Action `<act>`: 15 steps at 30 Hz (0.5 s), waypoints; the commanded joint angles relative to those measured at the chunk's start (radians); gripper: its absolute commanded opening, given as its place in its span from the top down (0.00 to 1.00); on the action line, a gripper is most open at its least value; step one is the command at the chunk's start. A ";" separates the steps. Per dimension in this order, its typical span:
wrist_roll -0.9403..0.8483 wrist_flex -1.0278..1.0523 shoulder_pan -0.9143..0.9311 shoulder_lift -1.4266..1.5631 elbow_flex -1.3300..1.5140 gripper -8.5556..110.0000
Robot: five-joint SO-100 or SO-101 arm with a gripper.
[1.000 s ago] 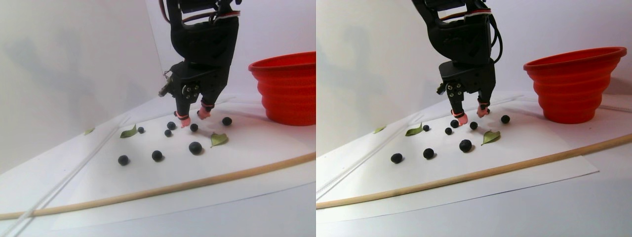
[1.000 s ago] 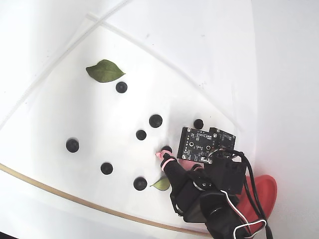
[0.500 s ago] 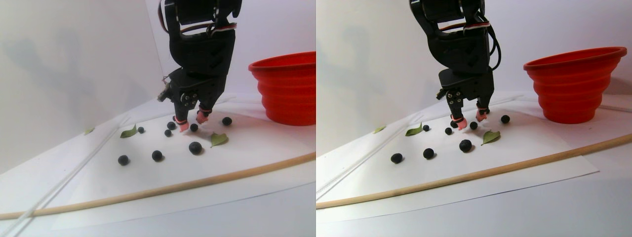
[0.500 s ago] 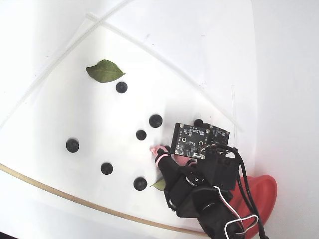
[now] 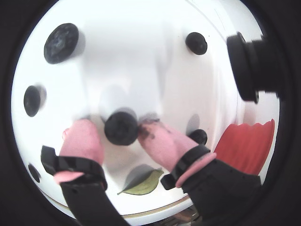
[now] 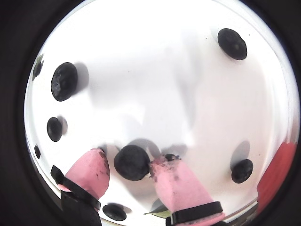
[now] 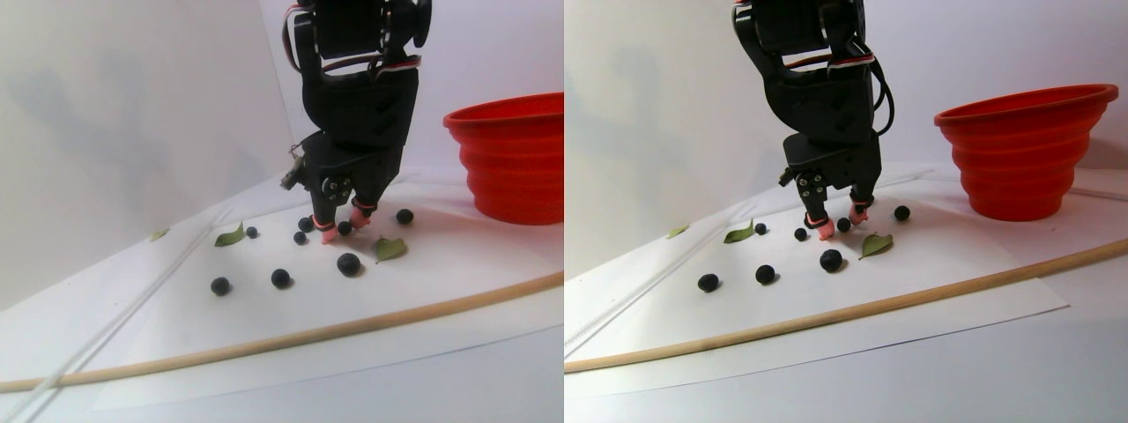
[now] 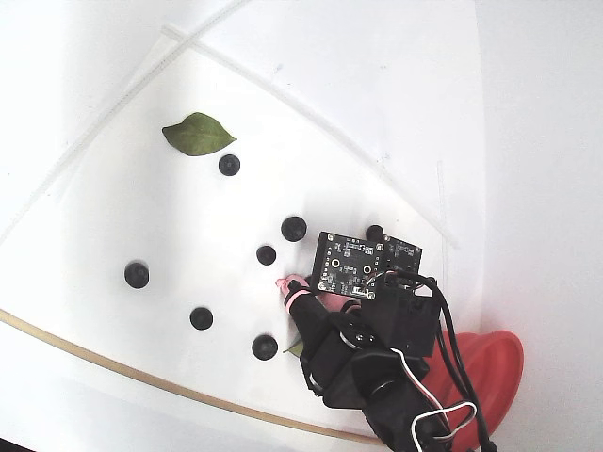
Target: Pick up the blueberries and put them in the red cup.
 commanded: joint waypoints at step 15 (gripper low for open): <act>-0.005 -0.028 -0.002 -0.003 -0.025 0.83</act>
